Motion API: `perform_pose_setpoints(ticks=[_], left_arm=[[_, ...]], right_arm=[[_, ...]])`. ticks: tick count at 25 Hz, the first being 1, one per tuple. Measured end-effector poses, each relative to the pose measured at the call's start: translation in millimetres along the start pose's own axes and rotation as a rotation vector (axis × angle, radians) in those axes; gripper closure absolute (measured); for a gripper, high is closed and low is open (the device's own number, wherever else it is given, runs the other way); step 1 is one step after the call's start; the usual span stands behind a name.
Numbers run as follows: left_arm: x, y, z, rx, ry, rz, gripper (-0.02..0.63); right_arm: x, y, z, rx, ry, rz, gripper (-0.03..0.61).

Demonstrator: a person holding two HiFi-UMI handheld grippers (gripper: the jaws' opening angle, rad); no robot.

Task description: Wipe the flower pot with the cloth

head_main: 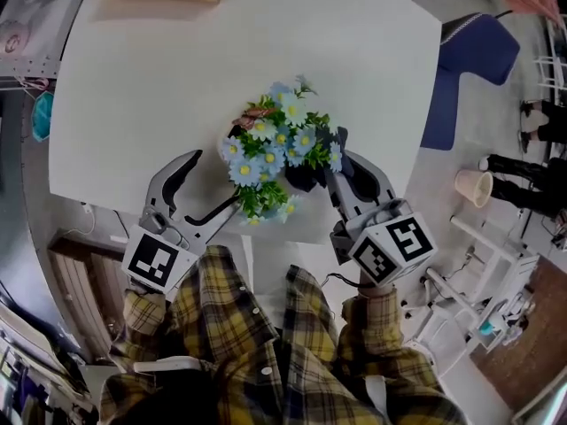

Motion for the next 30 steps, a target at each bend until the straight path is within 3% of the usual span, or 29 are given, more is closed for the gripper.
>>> perform_pose_setpoints(ticks=[8,17,30], left_arm=[[-24.1,1.3,-2.1,0.007,-0.042,-0.006,0.193],[-42.7,4.9,-14.1,-0.167,-0.018,-0.015,0.193],[-51.0,6.8,-15.0,-0.206,-0.02,-0.019,0.193]], right_arm=[[-11.2,2.3,11.7,-0.028,0.016,-0.015,0.563],[-17.8,10.3,19.6,-0.033,0.036,-0.059,0.563],[-35.7,30.5,33.2,-0.069,0.085,-0.147,0.563]])
Point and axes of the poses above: the fingertips, and each gripper's own axes: x backward along the fingers, y to its left, z out of its underside, the point moved 5 cm from there along x, backward along the fingers, and after that the axes turned 9 degrees about z, right-handed, at the moved point
